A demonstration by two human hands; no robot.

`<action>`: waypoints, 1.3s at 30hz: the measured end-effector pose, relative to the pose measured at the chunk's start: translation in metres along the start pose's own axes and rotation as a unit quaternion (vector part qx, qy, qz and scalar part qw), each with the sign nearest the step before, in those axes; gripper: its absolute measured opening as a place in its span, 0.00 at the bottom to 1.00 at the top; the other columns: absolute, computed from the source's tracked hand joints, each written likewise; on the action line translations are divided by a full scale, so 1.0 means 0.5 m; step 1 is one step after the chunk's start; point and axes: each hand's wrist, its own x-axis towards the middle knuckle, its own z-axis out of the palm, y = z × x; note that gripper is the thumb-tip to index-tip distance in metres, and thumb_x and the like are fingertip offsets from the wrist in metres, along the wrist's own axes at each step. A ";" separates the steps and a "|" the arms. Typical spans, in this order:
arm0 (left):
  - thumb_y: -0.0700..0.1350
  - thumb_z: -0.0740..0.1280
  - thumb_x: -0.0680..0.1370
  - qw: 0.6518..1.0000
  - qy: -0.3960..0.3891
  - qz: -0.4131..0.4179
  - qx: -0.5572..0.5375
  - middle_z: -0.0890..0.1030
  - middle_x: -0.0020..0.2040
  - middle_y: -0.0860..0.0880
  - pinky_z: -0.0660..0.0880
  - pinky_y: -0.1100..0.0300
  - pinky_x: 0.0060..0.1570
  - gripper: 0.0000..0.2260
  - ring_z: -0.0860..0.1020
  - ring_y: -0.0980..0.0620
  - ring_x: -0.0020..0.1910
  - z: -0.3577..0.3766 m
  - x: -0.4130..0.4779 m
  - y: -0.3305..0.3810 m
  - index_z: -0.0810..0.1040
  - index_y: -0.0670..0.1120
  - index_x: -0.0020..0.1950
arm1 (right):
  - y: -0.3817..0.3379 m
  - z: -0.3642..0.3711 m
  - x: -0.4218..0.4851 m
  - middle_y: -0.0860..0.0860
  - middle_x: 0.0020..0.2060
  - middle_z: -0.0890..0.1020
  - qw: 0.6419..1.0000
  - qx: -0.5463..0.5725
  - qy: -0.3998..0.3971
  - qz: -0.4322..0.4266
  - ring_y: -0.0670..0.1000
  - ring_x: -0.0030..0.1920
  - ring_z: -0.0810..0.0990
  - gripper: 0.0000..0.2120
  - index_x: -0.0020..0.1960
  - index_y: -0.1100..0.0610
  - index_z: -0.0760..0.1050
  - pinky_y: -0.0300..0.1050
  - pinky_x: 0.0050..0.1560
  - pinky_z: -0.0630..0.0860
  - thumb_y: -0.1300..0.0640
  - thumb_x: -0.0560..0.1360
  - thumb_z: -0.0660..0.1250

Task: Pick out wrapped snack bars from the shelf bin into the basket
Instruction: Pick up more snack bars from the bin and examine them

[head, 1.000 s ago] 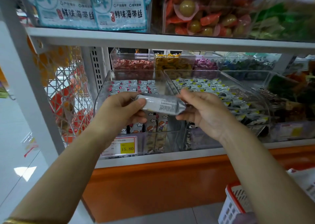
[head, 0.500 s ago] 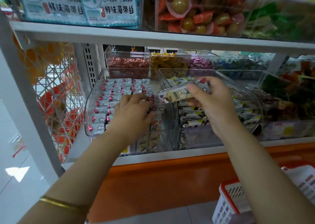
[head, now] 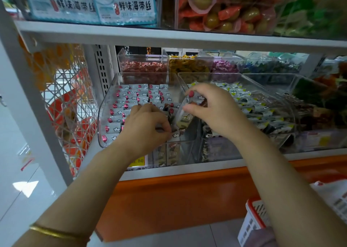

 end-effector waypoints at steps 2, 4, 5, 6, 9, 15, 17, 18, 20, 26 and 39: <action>0.46 0.72 0.71 1.000 0.004 0.002 0.003 0.74 0.57 0.48 0.57 0.60 0.57 0.01 0.67 0.44 0.62 -0.001 -0.004 -0.001 0.81 0.50 0.40 | -0.008 0.016 0.005 0.52 0.57 0.75 0.998 -0.064 -0.011 -0.007 0.50 0.56 0.73 0.20 0.62 0.57 0.75 0.39 0.49 0.65 0.50 0.73 0.70; 0.45 0.72 0.71 1.000 0.005 0.006 0.001 0.74 0.56 0.48 0.55 0.63 0.54 0.01 0.67 0.45 0.62 -0.002 -0.008 -0.002 0.82 0.50 0.41 | -0.018 0.033 0.010 0.52 0.56 0.76 0.992 -0.126 -0.012 -0.020 0.53 0.55 0.74 0.20 0.60 0.56 0.77 0.46 0.54 0.69 0.48 0.72 0.70; 0.45 0.72 0.71 1.000 0.006 0.004 -0.004 0.74 0.55 0.48 0.56 0.63 0.55 0.01 0.68 0.45 0.61 -0.004 -0.009 -0.002 0.82 0.50 0.41 | -0.021 0.041 0.011 0.52 0.55 0.77 0.988 -0.153 -0.019 -0.024 0.53 0.56 0.74 0.19 0.60 0.55 0.77 0.48 0.57 0.68 0.46 0.72 0.69; 0.45 0.72 0.71 1.000 0.007 0.002 -0.013 0.74 0.54 0.48 0.59 0.61 0.58 0.01 0.68 0.45 0.60 -0.007 -0.010 -0.003 0.82 0.51 0.41 | -0.023 0.050 0.011 0.51 0.54 0.78 0.982 -0.181 -0.037 -0.031 0.54 0.57 0.73 0.18 0.59 0.53 0.78 0.50 0.58 0.66 0.46 0.73 0.68; 0.45 0.71 0.72 0.998 0.006 0.008 -0.063 0.75 0.44 0.54 0.67 0.47 0.59 0.03 0.71 0.48 0.52 -0.025 -0.009 -0.009 0.81 0.53 0.40 | -0.020 0.068 0.005 0.47 0.39 0.74 0.967 -0.213 -0.131 -0.050 0.54 0.58 0.70 0.11 0.56 0.50 0.78 0.54 0.63 0.61 0.50 0.78 0.60; 0.45 0.68 0.75 0.998 0.018 -0.021 -0.065 0.76 0.52 0.47 0.70 0.48 0.59 0.04 0.72 0.44 0.55 -0.029 -0.002 -0.020 0.79 0.54 0.48 | -0.012 0.051 0.022 0.52 0.47 0.82 0.992 -0.099 -0.080 -0.013 0.53 0.52 0.78 0.15 0.62 0.54 0.72 0.54 0.60 0.70 0.62 0.77 0.59; 0.45 0.66 0.76 0.998 0.011 -0.027 -0.055 0.75 0.56 0.47 0.69 0.48 0.60 0.08 0.71 0.44 0.57 -0.023 0.000 -0.021 0.79 0.51 0.54 | -0.005 0.041 0.035 0.52 0.45 0.83 0.995 -0.088 -0.039 -0.007 0.53 0.50 0.78 0.15 0.60 0.54 0.74 0.53 0.56 0.73 0.65 0.76 0.60; 0.45 0.65 0.77 0.998 0.013 -0.023 -0.050 0.75 0.57 0.47 0.68 0.48 0.61 0.10 0.70 0.44 0.58 -0.021 0.002 -0.020 0.79 0.50 0.57 | -0.001 0.039 0.041 0.52 0.46 0.82 0.994 -0.106 -0.030 -0.007 0.53 0.52 0.76 0.15 0.59 0.54 0.75 0.52 0.56 0.72 0.65 0.75 0.61; 0.44 0.63 0.78 0.999 0.015 -0.012 -0.030 0.75 0.60 0.47 0.67 0.49 0.62 0.12 0.70 0.44 0.61 -0.017 0.007 -0.020 0.78 0.49 0.60 | 0.008 0.043 0.052 0.53 0.52 0.79 0.985 -0.169 -0.028 -0.006 0.55 0.59 0.72 0.16 0.60 0.52 0.76 0.51 0.61 0.69 0.64 0.74 0.64; 0.49 0.60 0.79 0.999 -0.014 0.003 0.033 0.72 0.64 0.50 0.62 0.47 0.65 0.16 0.65 0.45 0.65 0.004 0.012 -0.011 0.74 0.52 0.66 | 0.012 0.092 0.075 0.54 0.60 0.75 0.940 -0.328 -0.099 0.008 0.56 0.66 0.63 0.20 0.64 0.56 0.72 0.55 0.64 0.62 0.60 0.73 0.68; 0.47 0.61 0.79 0.999 0.033 -0.003 -0.013 0.73 0.62 0.47 0.66 0.48 0.63 0.15 0.67 0.45 0.62 0.000 -0.001 -0.010 0.75 0.50 0.65 | 0.011 0.008 0.017 0.50 0.38 0.77 0.959 0.148 0.222 0.100 0.51 0.37 0.78 0.04 0.44 0.56 0.71 0.43 0.36 0.77 0.60 0.77 0.63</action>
